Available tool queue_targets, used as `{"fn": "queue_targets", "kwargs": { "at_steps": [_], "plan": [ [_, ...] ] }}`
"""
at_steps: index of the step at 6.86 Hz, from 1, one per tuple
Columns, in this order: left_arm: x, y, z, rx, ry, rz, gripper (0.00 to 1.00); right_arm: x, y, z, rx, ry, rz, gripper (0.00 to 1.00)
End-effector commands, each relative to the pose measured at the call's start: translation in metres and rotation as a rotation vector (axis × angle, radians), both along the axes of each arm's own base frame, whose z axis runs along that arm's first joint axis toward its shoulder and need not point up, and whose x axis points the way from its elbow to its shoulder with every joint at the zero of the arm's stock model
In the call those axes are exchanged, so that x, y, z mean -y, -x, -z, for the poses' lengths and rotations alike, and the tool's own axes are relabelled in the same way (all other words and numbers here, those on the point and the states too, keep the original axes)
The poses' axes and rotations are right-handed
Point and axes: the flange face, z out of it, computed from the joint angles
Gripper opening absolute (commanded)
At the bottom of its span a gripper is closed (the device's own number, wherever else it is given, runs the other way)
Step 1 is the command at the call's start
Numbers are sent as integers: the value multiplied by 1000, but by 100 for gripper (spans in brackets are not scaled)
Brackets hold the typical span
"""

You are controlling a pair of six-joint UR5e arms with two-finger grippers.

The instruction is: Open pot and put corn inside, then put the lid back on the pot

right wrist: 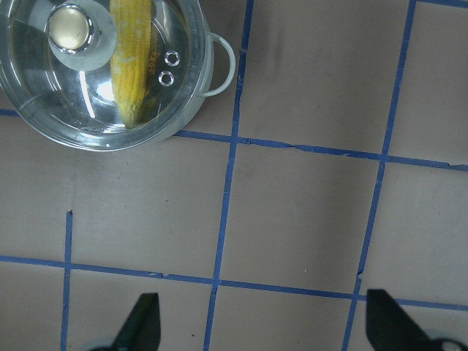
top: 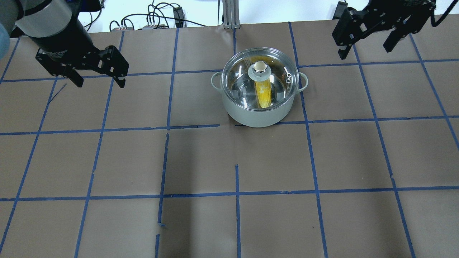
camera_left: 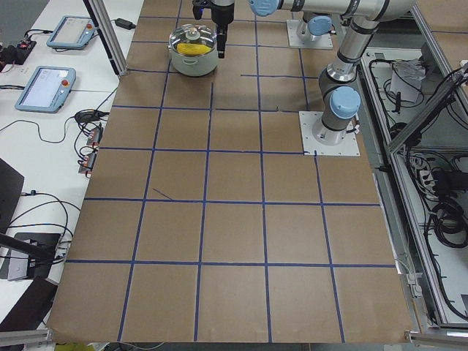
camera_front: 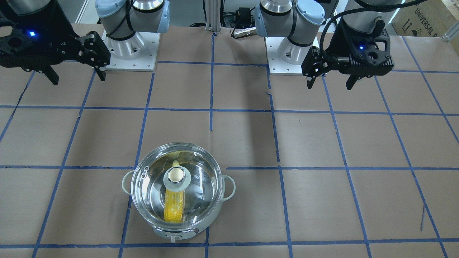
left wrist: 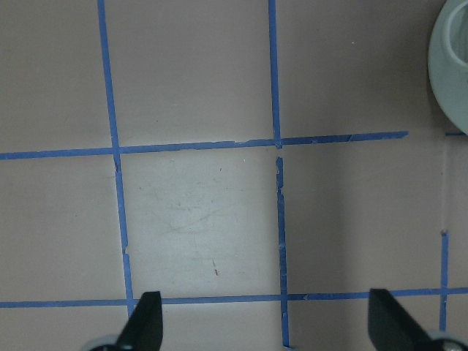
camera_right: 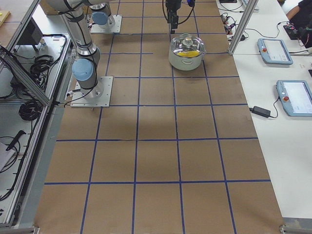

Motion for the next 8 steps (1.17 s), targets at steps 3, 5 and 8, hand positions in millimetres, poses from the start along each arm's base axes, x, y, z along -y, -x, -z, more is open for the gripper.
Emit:
{"fn": "queue_targets", "kwargs": {
  "at_steps": [3, 5, 8],
  "plan": [
    [9, -2, -5, -7, 29, -102, 100, -6, -1, -8, -2, 14, 0, 100],
    [12, -2, -3, -6, 25, -106, 100, -5, -2, -5, -2, 9, -5, 100],
    [12, -2, -3, -7, 28, -106, 100, -1, -2, 7, 0, -11, -5, 100]
  ]
}}
